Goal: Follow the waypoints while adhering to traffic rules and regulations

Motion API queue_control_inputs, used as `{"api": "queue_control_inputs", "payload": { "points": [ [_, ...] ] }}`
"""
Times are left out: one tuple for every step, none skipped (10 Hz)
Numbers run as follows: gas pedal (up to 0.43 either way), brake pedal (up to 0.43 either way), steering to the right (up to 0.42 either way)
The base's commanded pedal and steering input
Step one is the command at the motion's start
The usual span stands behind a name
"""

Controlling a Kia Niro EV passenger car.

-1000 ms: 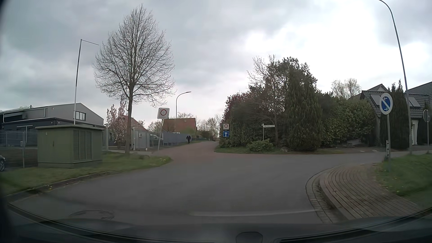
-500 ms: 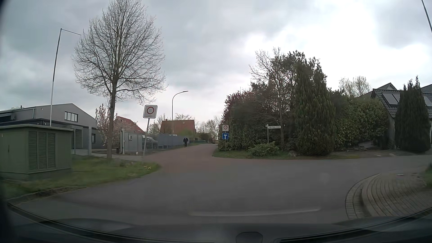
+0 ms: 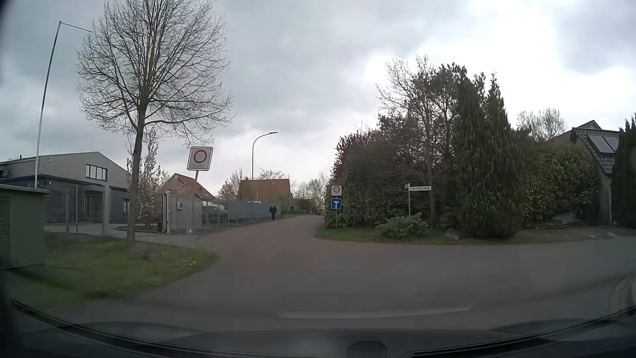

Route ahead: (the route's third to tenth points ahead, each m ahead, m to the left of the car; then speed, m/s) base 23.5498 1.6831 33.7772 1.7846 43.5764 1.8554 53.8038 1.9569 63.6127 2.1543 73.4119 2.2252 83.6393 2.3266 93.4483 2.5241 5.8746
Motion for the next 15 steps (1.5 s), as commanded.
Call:
{"api": "queue_control_inputs", "payload": {
  "points": [
    [0.311, 0.000, -0.033],
    [0.311, 0.000, -0.041],
    [0.311, 0.000, -0.050],
    [0.299, 0.000, -0.054],
    [0.299, 0.000, -0.056],
    [0.299, 0.000, -0.057],
    [0.299, 0.000, -0.057],
    [0.287, 0.000, -0.057],
    [0.268, 0.000, -0.057],
    [0.260, 0.000, -0.057],
    [0.240, 0.000, -0.058],
    [0.228, 0.000, -0.058],
    [0.228, 0.000, -0.058],
    [0.220, 0.000, -0.058],
    [0.220, 0.000, -0.058]
  ]
}}
